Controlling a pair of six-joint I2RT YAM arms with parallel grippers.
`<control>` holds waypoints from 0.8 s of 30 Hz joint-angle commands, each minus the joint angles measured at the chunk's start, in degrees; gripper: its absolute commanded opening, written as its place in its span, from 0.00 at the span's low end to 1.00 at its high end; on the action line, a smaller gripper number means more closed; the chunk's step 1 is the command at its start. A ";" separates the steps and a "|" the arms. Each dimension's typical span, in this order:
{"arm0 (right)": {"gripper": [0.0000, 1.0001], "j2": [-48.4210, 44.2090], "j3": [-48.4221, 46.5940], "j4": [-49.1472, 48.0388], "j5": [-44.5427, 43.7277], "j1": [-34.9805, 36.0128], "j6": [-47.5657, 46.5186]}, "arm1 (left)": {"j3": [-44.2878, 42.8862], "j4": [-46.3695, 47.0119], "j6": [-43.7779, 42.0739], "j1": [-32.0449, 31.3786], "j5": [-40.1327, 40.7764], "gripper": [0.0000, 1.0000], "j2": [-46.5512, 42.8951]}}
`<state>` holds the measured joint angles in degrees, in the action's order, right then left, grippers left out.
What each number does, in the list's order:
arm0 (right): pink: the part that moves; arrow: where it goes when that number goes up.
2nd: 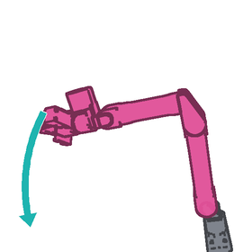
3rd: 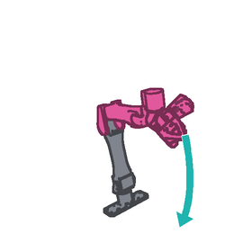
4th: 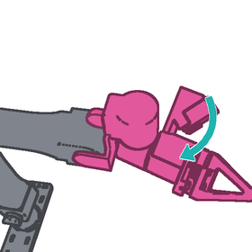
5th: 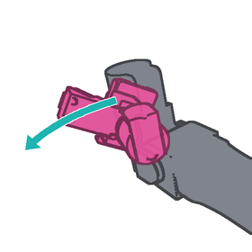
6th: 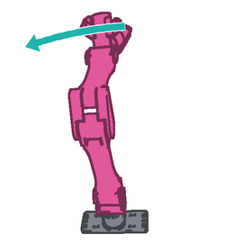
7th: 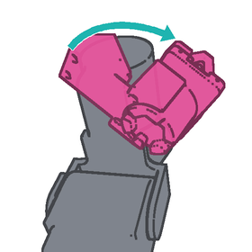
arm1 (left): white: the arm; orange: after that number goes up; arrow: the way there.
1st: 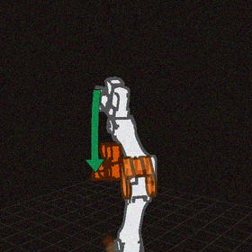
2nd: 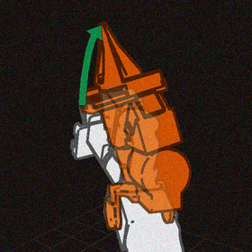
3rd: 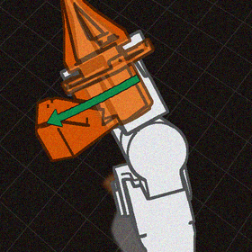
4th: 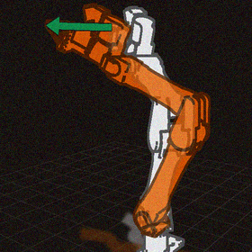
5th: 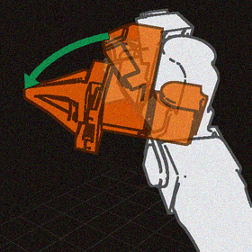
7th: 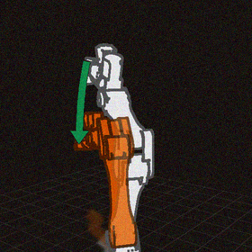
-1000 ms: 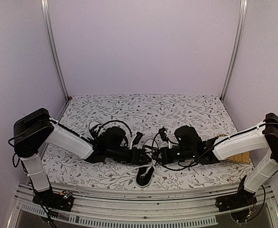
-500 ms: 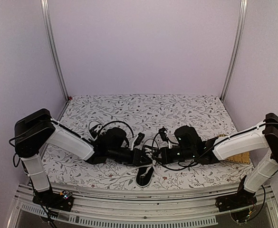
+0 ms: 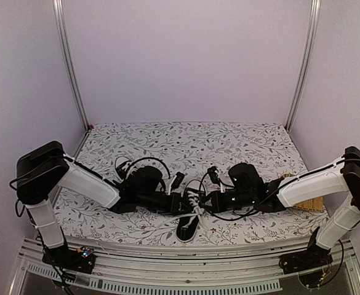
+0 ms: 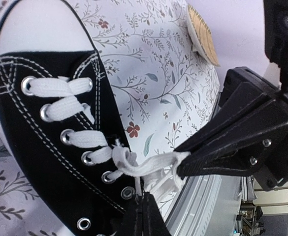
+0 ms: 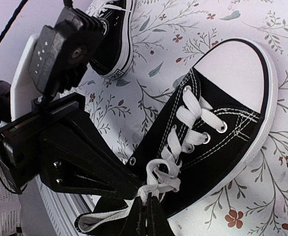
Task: Tie the shoes
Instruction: Cross the half-tied shoelace with the shoelace loop.
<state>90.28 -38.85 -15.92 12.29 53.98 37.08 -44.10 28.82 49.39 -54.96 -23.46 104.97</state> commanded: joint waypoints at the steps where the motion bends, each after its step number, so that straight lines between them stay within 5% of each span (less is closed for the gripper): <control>1: 0.03 -2.86 1.93 -0.86 2.57 -2.03 -0.75 | 3.20 -2.65 0.89 1.04 3.42 0.00 -2.56; 11: 0.03 -2.91 3.17 -2.17 5.28 -3.21 -0.65 | 4.80 1.85 0.30 1.41 1.42 0.00 -3.72; 16: 0.03 -1.52 2.83 -3.90 7.28 -3.20 -0.09 | 1.78 0.25 -4.94 -0.20 1.02 0.31 -4.58; 24: 0.03 0.32 2.02 -5.38 9.27 -3.24 0.70 | -3.28 -5.73 -8.01 -0.90 0.47 0.39 -0.86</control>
<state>89.73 -36.56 -19.11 19.97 50.94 37.15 -45.71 26.04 44.12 -54.96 -22.37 102.26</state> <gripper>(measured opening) 0.033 0.389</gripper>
